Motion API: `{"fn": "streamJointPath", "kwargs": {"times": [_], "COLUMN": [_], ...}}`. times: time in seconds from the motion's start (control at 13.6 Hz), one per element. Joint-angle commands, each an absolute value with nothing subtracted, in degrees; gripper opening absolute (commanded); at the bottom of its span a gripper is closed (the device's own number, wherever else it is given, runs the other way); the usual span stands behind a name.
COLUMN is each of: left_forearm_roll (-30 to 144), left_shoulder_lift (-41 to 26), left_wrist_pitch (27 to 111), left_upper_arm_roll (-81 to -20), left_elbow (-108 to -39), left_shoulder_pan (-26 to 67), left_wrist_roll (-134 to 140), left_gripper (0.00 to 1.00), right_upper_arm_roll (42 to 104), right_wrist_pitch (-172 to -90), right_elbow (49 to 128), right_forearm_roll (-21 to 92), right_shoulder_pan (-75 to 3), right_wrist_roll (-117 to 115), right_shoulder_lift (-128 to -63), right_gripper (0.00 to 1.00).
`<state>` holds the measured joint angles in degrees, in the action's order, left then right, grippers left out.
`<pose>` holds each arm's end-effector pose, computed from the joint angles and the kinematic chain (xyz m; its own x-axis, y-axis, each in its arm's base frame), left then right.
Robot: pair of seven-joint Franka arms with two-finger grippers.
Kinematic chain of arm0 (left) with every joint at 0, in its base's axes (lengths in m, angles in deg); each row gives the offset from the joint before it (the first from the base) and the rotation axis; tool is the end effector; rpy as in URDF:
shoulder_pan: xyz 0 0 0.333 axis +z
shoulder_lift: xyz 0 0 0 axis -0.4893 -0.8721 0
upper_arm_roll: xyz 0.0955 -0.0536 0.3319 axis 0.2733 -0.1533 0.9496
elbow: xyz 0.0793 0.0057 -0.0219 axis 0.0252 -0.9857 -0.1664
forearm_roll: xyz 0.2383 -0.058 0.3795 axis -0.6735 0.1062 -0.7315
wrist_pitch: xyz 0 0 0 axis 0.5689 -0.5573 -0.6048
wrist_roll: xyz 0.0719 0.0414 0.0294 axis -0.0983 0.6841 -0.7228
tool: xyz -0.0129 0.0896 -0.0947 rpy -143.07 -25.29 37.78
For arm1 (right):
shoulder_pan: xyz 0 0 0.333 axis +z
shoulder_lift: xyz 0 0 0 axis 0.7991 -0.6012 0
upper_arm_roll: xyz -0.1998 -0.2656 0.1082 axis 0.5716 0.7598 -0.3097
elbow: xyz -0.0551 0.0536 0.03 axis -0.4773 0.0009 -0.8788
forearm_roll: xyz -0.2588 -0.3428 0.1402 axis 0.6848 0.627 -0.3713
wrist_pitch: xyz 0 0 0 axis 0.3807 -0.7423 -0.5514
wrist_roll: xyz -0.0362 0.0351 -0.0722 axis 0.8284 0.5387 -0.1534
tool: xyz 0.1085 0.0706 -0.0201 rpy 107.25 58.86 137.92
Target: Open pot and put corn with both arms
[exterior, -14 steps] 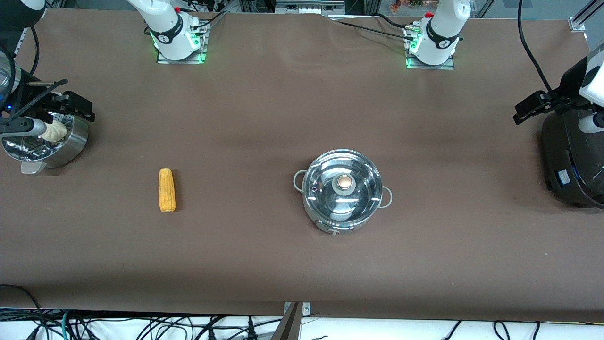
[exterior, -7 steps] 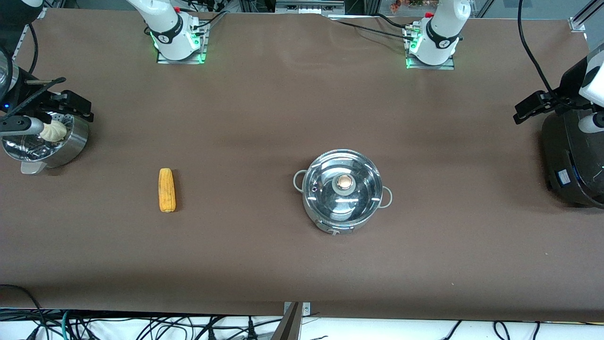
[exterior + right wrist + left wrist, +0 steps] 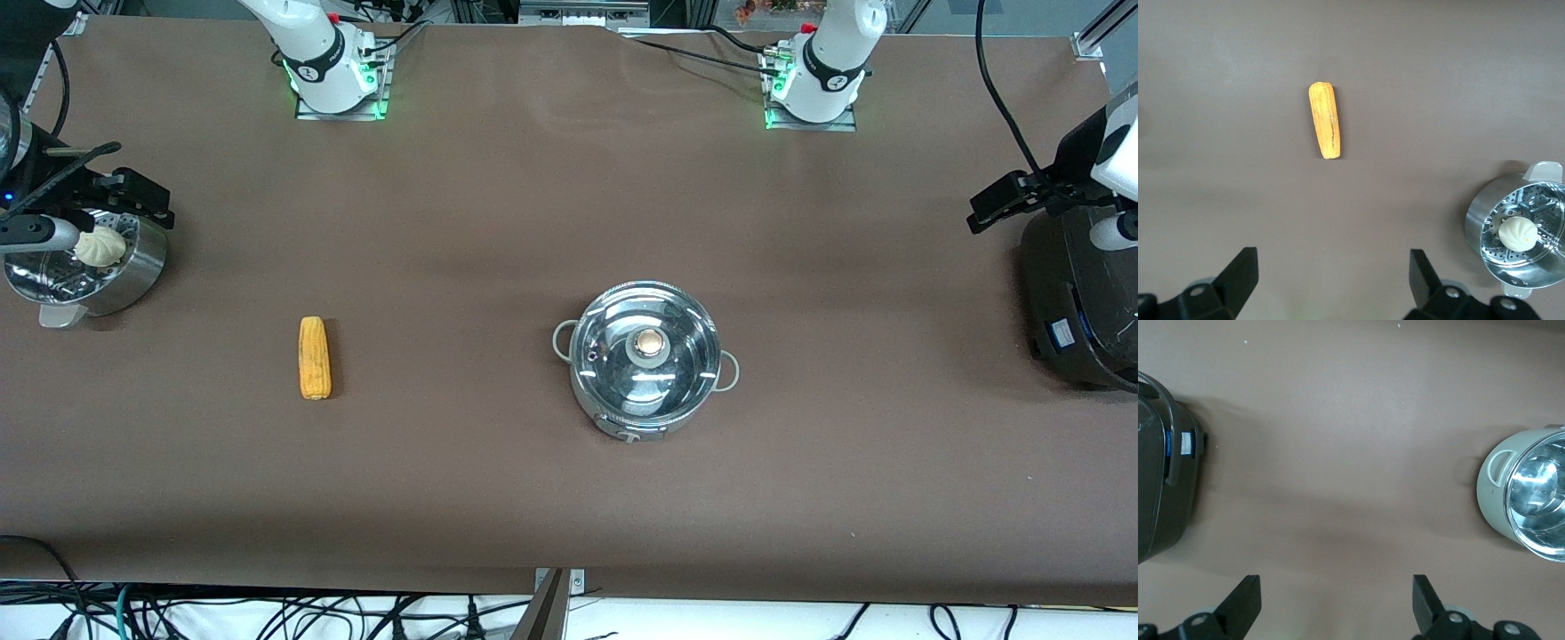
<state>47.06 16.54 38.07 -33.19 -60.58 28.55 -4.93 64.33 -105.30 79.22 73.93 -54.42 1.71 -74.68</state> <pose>0.6171 -0.0168 0.6369 0.9759 0.2146 -0.0384 0.2134 -0.9764 -0.0326 0.6271 0.0158 0.6054 0.9960 0.0706 -0.0548 0.0719 -0.9972 0.0217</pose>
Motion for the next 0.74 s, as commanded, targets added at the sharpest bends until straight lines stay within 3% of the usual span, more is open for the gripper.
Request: {"fn": "streamJointPath", "kwargs": {"times": [0.0, 0.66], "left_forearm_roll": [47.84, 47.31], "left_shoulder_lift": [17.12, 17.91], "left_wrist_pitch": [37.13, 38.01], "left_upper_arm_roll": [-32.52, -32.60], "left_elbow": [-60.52, -61.66], "left_shoulder_pan": [28.15, 27.36], "left_wrist_roll": [-4.21, -4.21], "left_gripper": [1.00, 1.00], "right_upper_arm_roll": [64.03, 64.12], "right_wrist_pitch": [-105.13, -105.13], "right_elbow": [78.85, 78.94], "right_forearm_roll": [73.82, 73.91], "right_shoulder_pan": [-54.54, -54.54], "right_wrist_roll": [1.03, 1.21], "right_shoulder_lift": [-74.07, -74.16], "right_gripper": [1.00, 1.00]}}
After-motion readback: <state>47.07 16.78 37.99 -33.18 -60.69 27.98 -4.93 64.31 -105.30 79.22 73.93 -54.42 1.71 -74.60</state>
